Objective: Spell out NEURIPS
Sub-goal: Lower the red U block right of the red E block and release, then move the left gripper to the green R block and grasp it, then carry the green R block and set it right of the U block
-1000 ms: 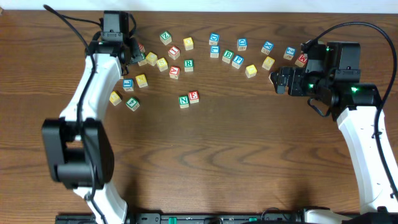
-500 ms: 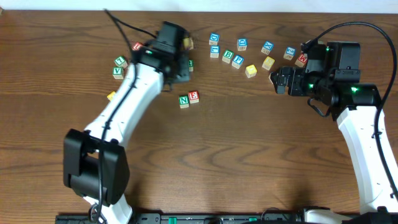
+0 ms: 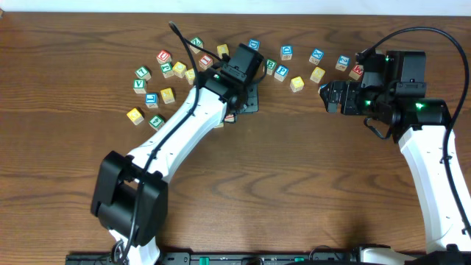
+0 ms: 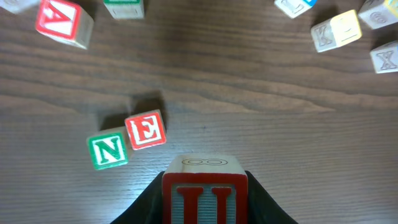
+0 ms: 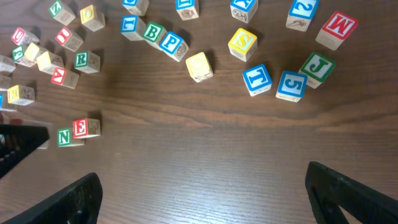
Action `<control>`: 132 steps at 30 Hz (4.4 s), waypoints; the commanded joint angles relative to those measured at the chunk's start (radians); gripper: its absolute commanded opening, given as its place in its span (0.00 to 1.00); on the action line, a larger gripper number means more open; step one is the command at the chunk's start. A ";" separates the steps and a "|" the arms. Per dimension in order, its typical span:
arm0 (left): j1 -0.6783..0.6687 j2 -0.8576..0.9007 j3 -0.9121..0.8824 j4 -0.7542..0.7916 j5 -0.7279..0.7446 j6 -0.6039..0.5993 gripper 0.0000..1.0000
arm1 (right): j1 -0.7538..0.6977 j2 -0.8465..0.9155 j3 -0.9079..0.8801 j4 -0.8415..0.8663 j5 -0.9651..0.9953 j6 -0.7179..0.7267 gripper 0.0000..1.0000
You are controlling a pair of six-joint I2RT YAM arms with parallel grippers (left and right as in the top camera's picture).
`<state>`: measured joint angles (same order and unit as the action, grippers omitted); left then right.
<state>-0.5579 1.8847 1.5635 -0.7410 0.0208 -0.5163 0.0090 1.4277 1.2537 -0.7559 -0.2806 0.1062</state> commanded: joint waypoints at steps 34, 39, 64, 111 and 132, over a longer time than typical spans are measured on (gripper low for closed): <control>-0.023 0.274 -0.002 0.075 -0.004 -0.155 0.51 | 0.006 0.004 0.020 -0.021 0.010 0.012 0.99; -0.023 0.257 0.013 0.061 -0.001 -0.150 0.53 | 0.006 0.004 0.020 -0.018 0.013 0.012 0.99; 0.178 -0.091 0.080 0.035 0.084 0.143 0.53 | 0.006 0.005 0.020 0.027 -0.010 0.013 0.99; 0.219 0.526 0.434 0.020 -0.014 0.209 0.64 | 0.006 0.015 0.020 0.008 -0.010 0.012 0.99; 0.217 0.526 0.434 0.046 -0.013 0.209 0.34 | 0.006 0.017 0.020 0.000 -0.002 0.012 0.99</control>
<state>-0.3370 2.4073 1.9812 -0.6945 0.0196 -0.3134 0.0090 1.4334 1.2537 -0.7525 -0.2806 0.1062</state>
